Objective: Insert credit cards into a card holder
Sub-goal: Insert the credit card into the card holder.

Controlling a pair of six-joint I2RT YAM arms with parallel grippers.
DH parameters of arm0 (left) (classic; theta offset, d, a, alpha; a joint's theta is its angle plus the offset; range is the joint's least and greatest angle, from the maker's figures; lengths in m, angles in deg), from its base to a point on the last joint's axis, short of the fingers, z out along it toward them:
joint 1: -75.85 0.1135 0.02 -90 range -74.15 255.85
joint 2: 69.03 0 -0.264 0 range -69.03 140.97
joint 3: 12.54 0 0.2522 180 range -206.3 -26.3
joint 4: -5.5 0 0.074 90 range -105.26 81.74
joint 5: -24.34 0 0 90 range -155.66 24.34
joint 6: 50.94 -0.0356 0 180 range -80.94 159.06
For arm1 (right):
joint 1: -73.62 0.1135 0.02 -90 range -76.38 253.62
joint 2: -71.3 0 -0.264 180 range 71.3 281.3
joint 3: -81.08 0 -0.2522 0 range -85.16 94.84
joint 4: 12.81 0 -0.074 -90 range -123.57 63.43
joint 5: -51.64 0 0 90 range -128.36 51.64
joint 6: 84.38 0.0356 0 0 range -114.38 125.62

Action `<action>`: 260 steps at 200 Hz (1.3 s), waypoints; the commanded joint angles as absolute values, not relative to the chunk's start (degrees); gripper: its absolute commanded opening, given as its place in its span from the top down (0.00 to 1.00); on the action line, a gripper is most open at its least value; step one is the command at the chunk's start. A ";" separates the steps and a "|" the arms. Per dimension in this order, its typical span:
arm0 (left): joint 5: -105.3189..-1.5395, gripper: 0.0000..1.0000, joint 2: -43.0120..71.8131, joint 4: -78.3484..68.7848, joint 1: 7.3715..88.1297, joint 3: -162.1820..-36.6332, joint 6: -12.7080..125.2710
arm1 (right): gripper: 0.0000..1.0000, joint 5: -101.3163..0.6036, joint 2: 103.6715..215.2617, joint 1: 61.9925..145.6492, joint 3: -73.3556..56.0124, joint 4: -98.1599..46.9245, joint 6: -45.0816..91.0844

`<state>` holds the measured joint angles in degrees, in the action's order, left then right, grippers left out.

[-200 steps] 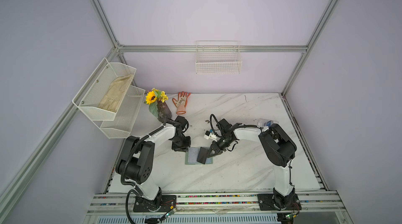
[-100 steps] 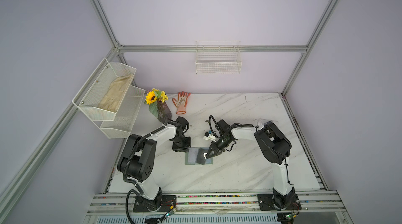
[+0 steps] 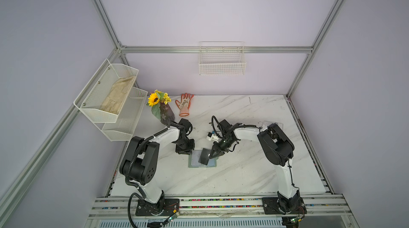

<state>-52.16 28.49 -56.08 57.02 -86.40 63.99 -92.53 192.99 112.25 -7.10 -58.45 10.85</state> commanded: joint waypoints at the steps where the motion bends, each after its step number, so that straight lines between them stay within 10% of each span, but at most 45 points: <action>1: -50.95 0.86 28.53 -55.31 56.87 -84.49 63.98 | 0.92 -90.46 195.00 112.38 -4.93 -64.12 8.22; 260: -49.42 0.87 29.41 -53.84 56.80 -84.31 63.16 | 0.84 -77.90 198.50 112.10 6.62 -74.29 9.99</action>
<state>-50.65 29.45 -54.59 57.02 -85.63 63.75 -84.95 199.24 111.92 6.76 -75.30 8.56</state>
